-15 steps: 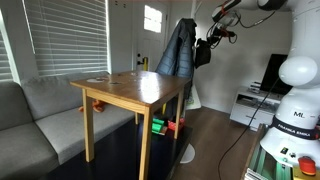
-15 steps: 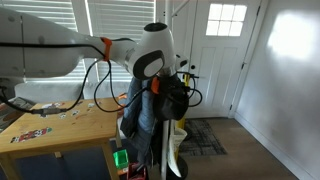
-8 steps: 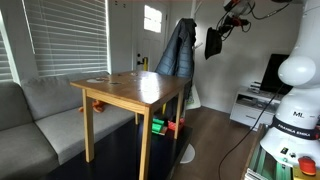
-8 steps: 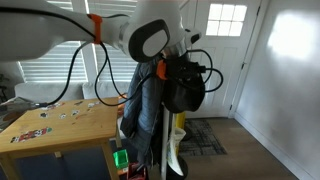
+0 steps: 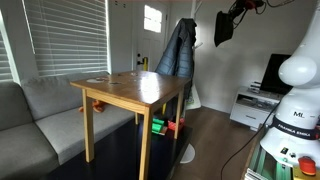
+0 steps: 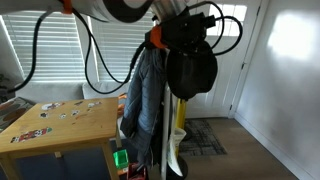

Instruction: Move the black hat to a higher hook

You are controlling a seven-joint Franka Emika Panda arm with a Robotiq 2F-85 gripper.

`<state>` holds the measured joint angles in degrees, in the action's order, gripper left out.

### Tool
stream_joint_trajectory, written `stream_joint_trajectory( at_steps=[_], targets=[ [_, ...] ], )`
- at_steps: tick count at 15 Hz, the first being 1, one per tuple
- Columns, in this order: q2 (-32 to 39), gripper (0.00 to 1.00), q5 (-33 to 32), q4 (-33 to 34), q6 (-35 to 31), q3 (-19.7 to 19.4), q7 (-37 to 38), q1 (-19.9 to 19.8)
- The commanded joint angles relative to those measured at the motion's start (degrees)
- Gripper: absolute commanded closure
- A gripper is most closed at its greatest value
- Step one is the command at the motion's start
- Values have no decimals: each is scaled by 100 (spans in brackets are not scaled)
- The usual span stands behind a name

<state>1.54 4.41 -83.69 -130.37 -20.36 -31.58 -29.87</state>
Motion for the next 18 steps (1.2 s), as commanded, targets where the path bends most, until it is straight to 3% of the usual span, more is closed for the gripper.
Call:
stream_joint_trajectory(
  at_steps=[1,6,8,10,11,12,18],
  targets=[
    [-65,98,-228,769,981,-124,497,232],
    [386,98,-209,2267,2285,-116,1824,397],
    [630,98,-288,2785,2577,-127,2530,421],
    [866,98,-160,3218,2627,-112,2709,386],
    [393,98,-148,2419,2401,-12,2395,395],
    [463,92,-148,2519,2406,-6,2430,399],
    [487,92,-148,2494,2406,-7,2425,384]
  ],
)
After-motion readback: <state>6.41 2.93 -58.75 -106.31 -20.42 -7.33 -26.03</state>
